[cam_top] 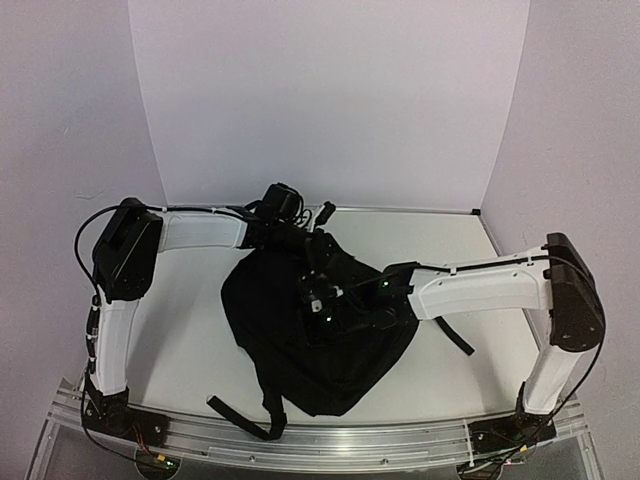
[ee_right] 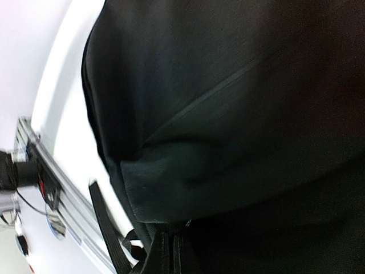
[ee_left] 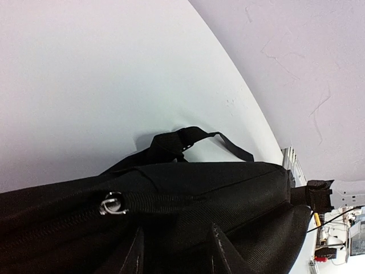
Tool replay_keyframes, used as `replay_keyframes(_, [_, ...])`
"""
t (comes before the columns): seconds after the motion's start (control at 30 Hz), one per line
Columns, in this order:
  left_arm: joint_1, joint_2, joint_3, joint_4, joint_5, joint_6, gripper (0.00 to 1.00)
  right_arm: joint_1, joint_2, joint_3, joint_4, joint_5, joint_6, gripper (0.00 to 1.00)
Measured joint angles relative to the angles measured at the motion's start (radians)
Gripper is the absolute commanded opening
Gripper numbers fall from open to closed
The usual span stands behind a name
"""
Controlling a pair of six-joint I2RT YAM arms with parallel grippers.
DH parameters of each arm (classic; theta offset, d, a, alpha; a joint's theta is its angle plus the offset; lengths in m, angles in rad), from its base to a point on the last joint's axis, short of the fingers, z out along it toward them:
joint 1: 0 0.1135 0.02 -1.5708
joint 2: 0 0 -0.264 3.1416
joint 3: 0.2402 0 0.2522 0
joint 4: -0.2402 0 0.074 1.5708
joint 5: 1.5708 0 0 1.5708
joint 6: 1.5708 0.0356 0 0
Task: Pack the student bag
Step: Zip the student bag at the center of the board, then reset both arms
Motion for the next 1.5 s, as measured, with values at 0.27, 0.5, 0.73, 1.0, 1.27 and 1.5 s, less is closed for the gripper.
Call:
replay_keyframes(0.27, [0.017, 0.015, -0.006, 0.021, 0.018, -0.028, 0.38, 0.088, 0.037, 0.066, -0.026, -0.032, -0.063, 0.0])
replay_keyframes(0.5, [0.016, 0.009, -0.032, 0.049, 0.013, -0.029, 0.82, 0.109, 0.031, 0.08, -0.028, -0.028, -0.099, 0.92])
replay_keyframes(0.73, [0.08, -0.13, -0.169, 0.037, -0.063, -0.006, 0.95, 0.032, -0.103, 0.051, -0.021, 0.07, -0.141, 0.98])
replay_keyframes(1.0, [0.326, -0.324, -0.312, 0.018, -0.174, 0.041, 1.0, -0.38, -0.168, -0.035, 0.024, 0.169, -0.254, 0.98])
replay_keyframes(1.27, [0.656, -0.53, -0.587, 0.027, -0.264, 0.061, 1.0, -0.838, -0.242, -0.262, 0.119, 0.138, -0.316, 0.98])
replay_keyframes(1.5, [0.863, -0.838, -0.811, 0.116, -0.442, 0.094, 1.0, -0.989, -0.497, -0.469, 0.326, 0.234, -0.35, 0.98])
